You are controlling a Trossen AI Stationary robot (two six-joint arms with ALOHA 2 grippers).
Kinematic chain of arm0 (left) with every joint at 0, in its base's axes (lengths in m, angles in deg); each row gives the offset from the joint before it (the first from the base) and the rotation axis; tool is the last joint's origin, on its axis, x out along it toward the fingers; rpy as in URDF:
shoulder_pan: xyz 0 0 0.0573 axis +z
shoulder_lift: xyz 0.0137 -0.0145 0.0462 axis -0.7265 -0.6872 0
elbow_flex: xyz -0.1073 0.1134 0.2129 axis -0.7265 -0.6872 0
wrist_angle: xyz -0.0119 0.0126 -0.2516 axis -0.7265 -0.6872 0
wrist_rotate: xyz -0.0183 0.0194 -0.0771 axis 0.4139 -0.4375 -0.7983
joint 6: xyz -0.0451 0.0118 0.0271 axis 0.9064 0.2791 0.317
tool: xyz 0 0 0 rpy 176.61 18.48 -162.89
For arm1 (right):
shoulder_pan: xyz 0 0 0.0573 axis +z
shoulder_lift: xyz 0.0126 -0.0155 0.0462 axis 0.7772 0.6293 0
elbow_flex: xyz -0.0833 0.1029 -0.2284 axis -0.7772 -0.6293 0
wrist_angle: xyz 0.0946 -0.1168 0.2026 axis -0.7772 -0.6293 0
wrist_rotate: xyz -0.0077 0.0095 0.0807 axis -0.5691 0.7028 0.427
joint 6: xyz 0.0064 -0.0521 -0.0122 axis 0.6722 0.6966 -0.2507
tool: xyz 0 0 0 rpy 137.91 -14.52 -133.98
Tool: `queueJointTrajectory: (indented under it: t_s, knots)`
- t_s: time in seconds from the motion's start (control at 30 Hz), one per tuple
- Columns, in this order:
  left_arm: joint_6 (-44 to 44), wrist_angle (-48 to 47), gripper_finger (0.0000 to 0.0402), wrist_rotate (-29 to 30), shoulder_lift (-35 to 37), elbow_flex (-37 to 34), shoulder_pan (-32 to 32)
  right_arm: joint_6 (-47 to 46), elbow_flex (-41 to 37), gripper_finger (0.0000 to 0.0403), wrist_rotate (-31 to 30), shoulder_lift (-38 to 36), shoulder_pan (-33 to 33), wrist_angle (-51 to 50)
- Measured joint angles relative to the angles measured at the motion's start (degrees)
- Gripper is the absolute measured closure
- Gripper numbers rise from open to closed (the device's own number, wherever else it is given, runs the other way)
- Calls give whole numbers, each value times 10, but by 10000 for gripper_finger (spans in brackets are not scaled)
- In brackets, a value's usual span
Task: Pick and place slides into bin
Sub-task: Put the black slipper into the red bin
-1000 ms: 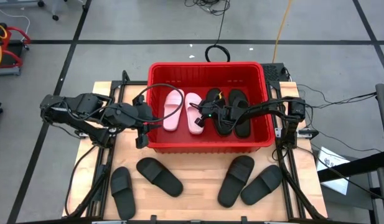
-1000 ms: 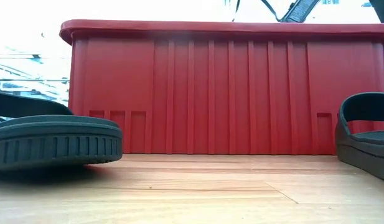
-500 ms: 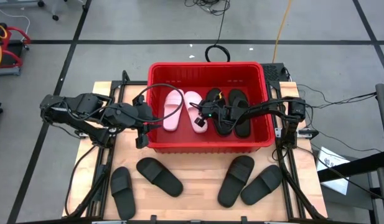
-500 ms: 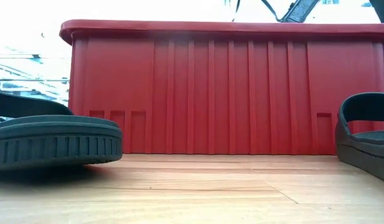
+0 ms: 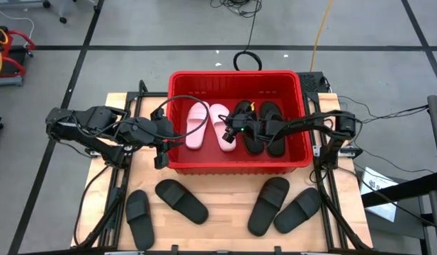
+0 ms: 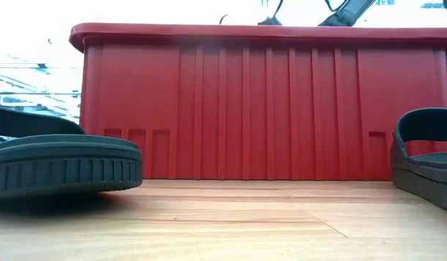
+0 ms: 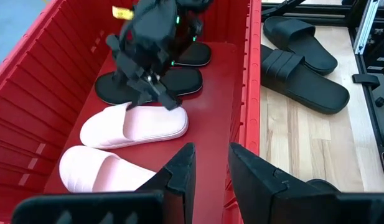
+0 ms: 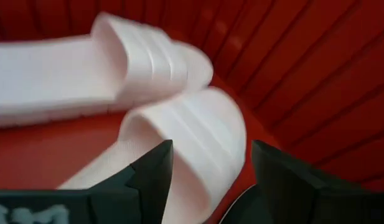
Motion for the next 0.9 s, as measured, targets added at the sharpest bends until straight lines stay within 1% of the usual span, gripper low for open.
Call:
queueJointTrajectory:
  t_s: [0.13,0.3,0.47,0.57,0.7,0.9]
  knots:
    - [3,-3,309,-4,0,0,0,8,0,191,0,-46,8,-8]
    - [33,-29,309,-9,0,0,-2,83,0,196,0,-112,32,-26]
    - [109,-89,309,-11,0,0,-13,108,0,195,0,-168,60,-28]
    - [168,-129,309,-11,0,0,-31,109,0,197,0,-196,77,-36]
    - [225,-167,309,-11,0,0,-65,110,0,199,2,-224,100,-45]
    - [319,-212,309,-11,-2,0,-134,124,0,196,2,-253,133,-59]
